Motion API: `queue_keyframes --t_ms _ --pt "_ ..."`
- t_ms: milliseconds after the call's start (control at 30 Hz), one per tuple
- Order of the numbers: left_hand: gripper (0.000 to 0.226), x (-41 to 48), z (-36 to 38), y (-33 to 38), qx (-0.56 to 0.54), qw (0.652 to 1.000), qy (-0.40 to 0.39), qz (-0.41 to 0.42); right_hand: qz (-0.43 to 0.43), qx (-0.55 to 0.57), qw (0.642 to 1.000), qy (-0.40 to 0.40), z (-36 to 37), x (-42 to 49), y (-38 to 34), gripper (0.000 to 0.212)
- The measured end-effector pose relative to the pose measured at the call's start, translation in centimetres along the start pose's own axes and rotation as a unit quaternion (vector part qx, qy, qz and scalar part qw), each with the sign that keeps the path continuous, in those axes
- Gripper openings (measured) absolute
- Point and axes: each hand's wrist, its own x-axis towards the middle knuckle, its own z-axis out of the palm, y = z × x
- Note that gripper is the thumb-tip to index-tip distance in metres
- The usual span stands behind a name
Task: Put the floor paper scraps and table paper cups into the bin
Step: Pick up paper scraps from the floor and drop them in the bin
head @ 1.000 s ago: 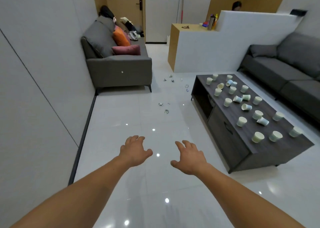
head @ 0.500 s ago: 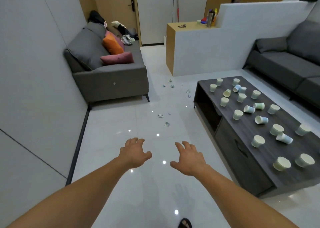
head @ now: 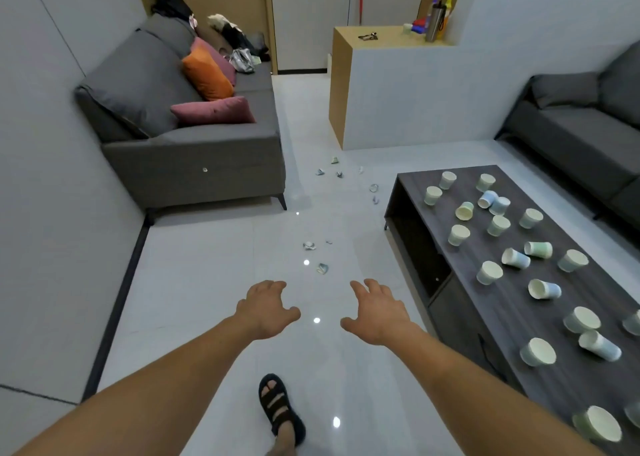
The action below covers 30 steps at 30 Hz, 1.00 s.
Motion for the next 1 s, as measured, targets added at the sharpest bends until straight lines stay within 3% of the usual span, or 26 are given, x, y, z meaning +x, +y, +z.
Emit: queue_keyframes --t_ms 500,1000 --pt "0.075 29.2 -14.1 1.4 0.0 1.0 -0.012 0.009 0.012 0.007 0.999 -0.033 -11.3 28.2 -0.9 0.083" --pt "0.071 60.8 -14.2 7.3 0.024 0.993 -0.079 -0.083 -0.071 0.013 0.987 -0.147 -11.5 63.0 5.9 0.082"
